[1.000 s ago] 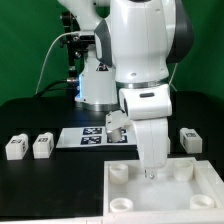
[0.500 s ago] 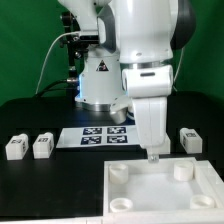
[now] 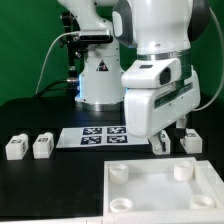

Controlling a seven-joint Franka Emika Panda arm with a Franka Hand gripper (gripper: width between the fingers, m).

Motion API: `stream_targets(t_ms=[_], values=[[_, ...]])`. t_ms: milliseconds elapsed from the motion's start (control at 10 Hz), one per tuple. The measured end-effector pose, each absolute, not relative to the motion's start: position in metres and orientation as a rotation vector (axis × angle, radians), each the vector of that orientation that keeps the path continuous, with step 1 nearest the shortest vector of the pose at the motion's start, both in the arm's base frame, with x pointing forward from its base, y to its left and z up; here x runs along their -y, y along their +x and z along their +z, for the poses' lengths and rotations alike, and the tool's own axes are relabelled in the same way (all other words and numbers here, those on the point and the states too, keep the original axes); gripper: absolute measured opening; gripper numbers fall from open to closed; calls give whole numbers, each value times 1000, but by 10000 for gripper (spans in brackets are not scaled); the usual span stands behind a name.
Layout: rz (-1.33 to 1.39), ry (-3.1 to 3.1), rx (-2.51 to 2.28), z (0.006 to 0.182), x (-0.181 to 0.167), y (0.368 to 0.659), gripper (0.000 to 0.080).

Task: Assemble one leg

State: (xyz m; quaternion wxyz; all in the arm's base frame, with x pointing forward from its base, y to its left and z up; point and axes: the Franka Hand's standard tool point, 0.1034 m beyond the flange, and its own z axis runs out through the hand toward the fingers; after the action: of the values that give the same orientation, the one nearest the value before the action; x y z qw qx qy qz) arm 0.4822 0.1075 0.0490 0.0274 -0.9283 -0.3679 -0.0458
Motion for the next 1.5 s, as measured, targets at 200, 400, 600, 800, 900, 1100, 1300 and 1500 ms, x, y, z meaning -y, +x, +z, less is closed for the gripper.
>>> stream_targets(t_ms=[200, 400, 600, 800, 900, 1100, 1300, 1500], values=[[-129, -2970, 741, 52, -115, 478, 649], [-108, -3026, 352, 60, -143, 461, 649], [-72, -3031, 33, 57, -166, 451, 649], [-40, -3031, -3, 56, -163, 450, 649], [-7, -3035, -1, 57, -163, 450, 649], [150, -3046, 1, 52, -167, 441, 649], [511, -3029, 7, 53, -177, 440, 649], [754, -2995, 17, 46, -176, 434, 649]])
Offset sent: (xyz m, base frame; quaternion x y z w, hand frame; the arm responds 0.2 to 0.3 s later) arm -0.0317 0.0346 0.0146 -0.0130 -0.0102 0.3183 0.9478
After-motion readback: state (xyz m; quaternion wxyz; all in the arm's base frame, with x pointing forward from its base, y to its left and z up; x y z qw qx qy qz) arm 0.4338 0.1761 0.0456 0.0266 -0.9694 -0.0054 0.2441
